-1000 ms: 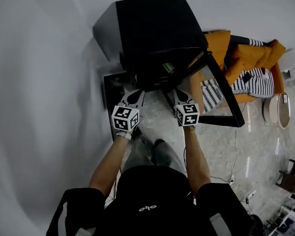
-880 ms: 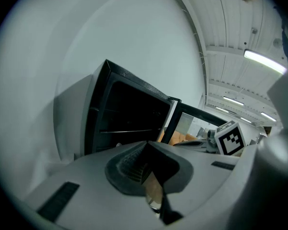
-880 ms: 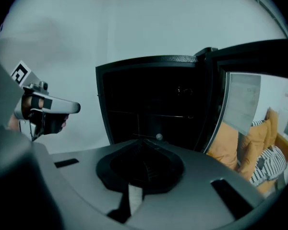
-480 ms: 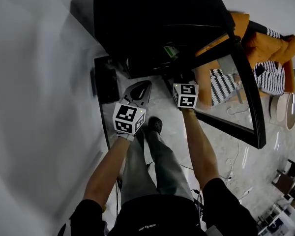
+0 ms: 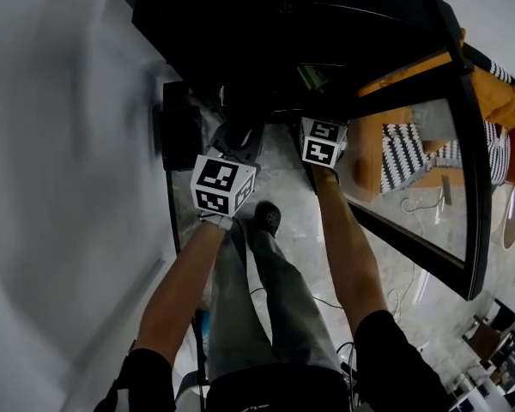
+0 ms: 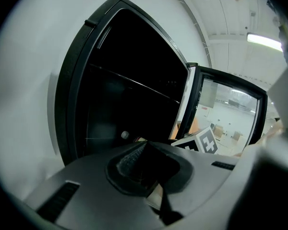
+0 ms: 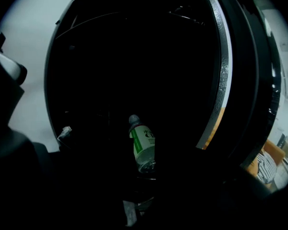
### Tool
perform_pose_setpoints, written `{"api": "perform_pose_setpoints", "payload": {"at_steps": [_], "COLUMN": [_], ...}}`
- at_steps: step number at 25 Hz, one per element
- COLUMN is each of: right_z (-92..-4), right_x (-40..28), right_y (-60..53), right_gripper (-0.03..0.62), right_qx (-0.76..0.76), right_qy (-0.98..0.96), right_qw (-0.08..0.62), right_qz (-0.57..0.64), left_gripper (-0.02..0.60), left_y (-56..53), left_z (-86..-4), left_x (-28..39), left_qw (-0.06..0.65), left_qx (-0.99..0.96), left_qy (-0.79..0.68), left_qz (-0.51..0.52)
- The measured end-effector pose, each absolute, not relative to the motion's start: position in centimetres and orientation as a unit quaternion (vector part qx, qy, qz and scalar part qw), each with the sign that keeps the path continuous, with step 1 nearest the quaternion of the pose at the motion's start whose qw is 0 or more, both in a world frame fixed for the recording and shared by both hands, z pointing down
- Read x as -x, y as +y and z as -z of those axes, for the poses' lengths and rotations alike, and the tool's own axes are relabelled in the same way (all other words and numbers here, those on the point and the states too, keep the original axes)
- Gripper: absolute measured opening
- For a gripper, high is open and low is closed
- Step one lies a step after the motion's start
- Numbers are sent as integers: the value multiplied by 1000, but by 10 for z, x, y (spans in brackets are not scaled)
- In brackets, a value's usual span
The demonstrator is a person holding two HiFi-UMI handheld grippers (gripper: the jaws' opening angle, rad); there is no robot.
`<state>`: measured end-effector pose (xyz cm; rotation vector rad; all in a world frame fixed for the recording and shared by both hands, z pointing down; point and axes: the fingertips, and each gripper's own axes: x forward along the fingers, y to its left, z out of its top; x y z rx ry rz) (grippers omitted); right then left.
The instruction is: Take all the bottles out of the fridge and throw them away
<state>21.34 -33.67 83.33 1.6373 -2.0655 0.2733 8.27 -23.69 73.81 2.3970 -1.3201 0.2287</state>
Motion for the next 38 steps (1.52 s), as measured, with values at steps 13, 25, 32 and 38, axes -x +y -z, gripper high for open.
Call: {"api": "perform_pose_setpoints", "payload": {"at_steps": [13,25,32,38], "right_z": [-841,-875,-887,-882], "right_x": [-165,-172,-166,-163], "right_y": [-329,-355,-352,-363], "right_gripper": [146,371,370,373], "right_qx": [-529,-510,-504,-528], "right_qy": [-807,-805,-799,-789], "right_qw": [253,287,303,261], "right_qz": [-70,-100,-125,-172], "left_gripper": [6,6,6,5], "left_y": [-242,-238,-235,-232], "left_z": [-748,-752,-757,-760], "left_x": [-72,-70,-59,-57], "left_qw": [185,189,191,195], "left_qx": [-853,-851,-845,-842], "left_qy": [-481,-483,-493,-497], "left_qz": [-79,-82,-80,-75]}}
